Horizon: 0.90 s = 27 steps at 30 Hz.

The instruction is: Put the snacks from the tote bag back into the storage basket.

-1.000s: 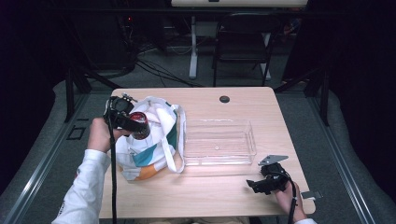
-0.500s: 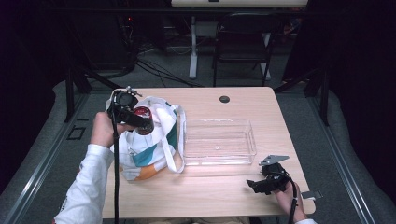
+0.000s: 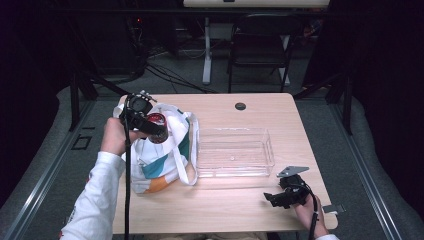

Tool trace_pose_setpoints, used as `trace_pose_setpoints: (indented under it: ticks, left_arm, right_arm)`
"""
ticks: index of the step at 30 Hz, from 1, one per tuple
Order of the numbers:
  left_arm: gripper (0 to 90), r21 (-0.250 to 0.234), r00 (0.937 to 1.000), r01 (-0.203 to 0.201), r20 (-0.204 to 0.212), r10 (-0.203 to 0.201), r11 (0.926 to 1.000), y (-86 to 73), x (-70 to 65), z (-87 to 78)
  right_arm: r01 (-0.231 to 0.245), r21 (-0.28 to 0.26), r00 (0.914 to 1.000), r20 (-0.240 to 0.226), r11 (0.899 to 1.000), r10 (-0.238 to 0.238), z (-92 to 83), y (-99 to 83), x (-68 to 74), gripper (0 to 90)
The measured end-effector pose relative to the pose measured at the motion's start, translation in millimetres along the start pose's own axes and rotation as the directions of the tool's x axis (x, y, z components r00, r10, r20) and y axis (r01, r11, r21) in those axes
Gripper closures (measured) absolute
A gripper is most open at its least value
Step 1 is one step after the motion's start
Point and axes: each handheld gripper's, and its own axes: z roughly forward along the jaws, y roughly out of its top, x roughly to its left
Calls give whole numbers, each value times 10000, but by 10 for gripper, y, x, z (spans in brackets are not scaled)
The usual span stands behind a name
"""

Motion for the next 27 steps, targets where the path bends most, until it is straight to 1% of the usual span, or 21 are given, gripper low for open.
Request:
trace_pose_setpoints:
  ticks: [5,7,10,12,18,21,27]
  left_arm:
    - [258,-57,10000,-65,61,65,10000,43,-34,0]
    - [258,-82,9998,-111,149,112,9999,64,-55,15]
    - [258,-31,9996,-161,232,161,9999,85,-86,28]
    - [258,-69,9995,-189,245,191,9998,99,-102,30]
    - [258,-88,9986,-345,388,348,9994,161,-155,18]
    - [258,-179,9978,-462,465,470,9988,206,-200,16]
    - [258,-191,9957,-683,606,694,9975,304,-302,37]
  right_arm:
    - [29,22,10000,-56,10000,-29,-4,2,-1,147]
    - [20,13,10000,-12,10000,-20,-2,2,0,147]
    - [84,72,9999,-90,9999,-83,-4,5,-1,147]
    - [56,64,10000,-36,10000,-55,-2,4,1,147]
    - [26,61,10000,-81,10000,-26,8,7,-6,147]
    - [32,54,10000,-50,10000,-31,6,7,-4,148]
    - [-13,-12,9999,-114,10000,13,0,-2,-2,148]
